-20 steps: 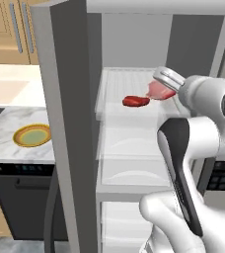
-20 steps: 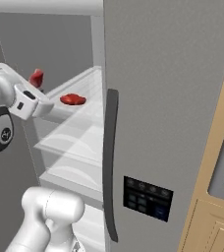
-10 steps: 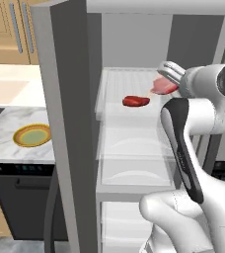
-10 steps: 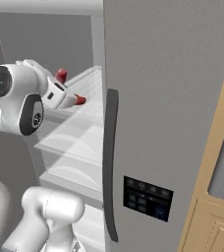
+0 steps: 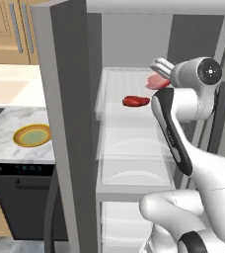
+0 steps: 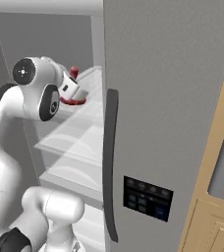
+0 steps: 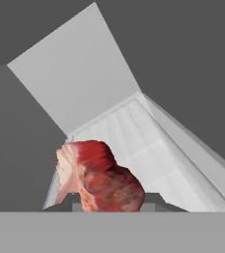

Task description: Place the steak on the counter behind the older steak on the same shelf of the fridge to maintain FIFO order. Close the fridge door when finished.

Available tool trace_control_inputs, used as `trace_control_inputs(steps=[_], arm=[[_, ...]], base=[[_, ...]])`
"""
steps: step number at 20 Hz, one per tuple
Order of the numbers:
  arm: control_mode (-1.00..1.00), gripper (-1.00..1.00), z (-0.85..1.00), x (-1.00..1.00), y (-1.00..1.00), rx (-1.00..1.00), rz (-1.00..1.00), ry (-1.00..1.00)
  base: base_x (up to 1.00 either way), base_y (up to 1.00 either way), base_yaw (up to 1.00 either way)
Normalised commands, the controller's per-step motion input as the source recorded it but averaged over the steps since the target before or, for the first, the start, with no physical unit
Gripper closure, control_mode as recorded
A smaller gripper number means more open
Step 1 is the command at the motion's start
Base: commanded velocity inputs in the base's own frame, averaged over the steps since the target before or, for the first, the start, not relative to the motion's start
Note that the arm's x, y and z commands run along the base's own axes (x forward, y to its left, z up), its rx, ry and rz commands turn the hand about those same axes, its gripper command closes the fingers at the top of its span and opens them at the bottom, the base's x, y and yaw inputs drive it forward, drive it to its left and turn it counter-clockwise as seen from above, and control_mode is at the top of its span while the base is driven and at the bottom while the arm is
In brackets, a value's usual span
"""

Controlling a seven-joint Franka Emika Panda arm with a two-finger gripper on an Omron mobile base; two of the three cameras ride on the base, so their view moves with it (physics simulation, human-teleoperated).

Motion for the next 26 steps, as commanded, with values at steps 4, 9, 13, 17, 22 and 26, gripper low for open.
trace_control_inputs(steps=[4,9,13,17,22,26], arm=[[-1.00,1.00,-0.32,0.74,0.00,0.00,-0.03,0.00],[-1.00,1.00,-0.17,0.86,0.00,0.00,-0.02,0.10],[-1.00,1.00,-0.31,0.79,0.00,0.00,0.00,0.16],[-1.00,1.00,-0.41,0.65,0.00,0.00,0.00,0.09],[-1.00,1.00,-0.51,0.55,0.00,0.00,0.00,0.00],[-1.00,1.00,-0.47,0.62,0.00,0.00,0.00,0.00]], base=[[0.00,0.00,0.00],[0.00,0.00,0.00],[0.00,0.00,0.00],[0.00,0.00,0.00],[0.00,0.00,0.00],[0.00,0.00,0.00]])
